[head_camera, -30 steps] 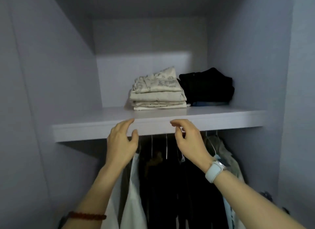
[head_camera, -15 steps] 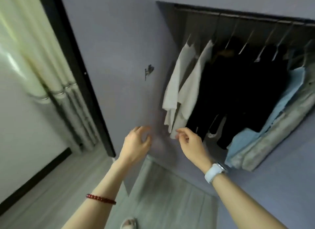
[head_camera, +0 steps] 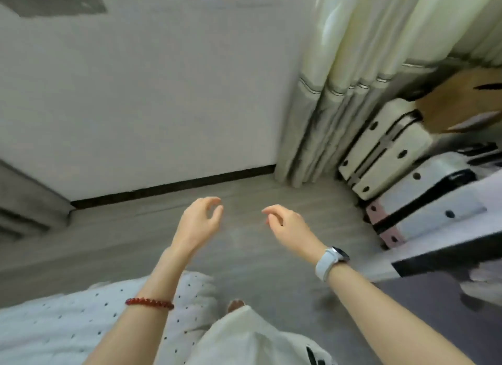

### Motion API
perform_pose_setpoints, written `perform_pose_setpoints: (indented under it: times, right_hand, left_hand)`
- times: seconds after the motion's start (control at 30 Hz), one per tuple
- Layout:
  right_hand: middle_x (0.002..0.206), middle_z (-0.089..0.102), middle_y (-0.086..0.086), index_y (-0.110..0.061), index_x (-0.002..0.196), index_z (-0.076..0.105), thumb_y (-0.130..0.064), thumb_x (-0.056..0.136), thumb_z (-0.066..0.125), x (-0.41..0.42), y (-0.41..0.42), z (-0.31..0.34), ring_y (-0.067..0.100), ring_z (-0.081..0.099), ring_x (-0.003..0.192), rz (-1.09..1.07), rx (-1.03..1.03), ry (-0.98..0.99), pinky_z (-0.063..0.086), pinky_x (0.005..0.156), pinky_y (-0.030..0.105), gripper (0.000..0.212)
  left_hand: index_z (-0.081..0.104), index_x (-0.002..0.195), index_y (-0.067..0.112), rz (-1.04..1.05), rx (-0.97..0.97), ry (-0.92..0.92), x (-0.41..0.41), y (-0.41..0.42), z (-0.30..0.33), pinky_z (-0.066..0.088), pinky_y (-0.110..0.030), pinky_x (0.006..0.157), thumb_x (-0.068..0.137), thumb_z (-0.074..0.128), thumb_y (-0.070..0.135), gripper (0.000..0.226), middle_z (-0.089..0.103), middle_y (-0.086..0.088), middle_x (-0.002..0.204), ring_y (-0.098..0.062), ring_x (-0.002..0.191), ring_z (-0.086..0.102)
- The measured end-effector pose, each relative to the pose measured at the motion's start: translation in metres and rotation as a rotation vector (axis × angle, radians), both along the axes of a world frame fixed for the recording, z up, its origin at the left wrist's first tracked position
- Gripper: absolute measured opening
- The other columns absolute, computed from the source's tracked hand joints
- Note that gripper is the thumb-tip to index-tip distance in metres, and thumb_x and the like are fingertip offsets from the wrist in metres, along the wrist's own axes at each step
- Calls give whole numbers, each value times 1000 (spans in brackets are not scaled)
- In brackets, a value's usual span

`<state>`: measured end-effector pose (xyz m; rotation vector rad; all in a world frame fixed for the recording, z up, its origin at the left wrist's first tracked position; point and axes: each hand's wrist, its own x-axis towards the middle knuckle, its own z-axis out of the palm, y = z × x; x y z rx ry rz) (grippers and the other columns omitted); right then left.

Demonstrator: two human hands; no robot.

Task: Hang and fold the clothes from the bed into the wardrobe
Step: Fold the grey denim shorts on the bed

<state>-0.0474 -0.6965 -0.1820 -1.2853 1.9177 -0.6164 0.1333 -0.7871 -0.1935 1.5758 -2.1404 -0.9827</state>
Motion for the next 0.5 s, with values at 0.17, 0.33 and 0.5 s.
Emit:
perform_pose_setpoints:
  times: [0.17, 0.33, 0.5]
  right_hand:
    - [106, 64, 1, -17, 120, 56, -17, 98, 37, 63, -120, 6, 16, 57, 87, 222, 7, -45, 43, 74, 24, 29]
    - [115, 62, 2, -15, 122, 55, -17, 98, 35, 116, -245, 8, 18, 55, 108, 474, 22, -8, 42, 93, 29, 31]
    - [125, 56, 5, -13, 123, 55, -17, 98, 35, 168, -349, 5, 19, 52, 115, 758, -20, 46, 39, 98, 29, 32]
  left_hand:
    - [61, 119, 10, 334, 1, 19, 89, -71, 9, 32, -17, 88, 94, 51, 19, 28, 61, -5, 120, -17, 112, 55]
    - [59, 121, 13, 578, -3, 40, 145, -138, 19, 34, -18, 91, 95, 50, 21, 29, 60, -2, 121, -14, 113, 54]
    - [61, 118, 11, 949, -37, 72, 189, -183, 21, 33, -15, 88, 94, 51, 19, 27, 62, -4, 119, -15, 110, 55]
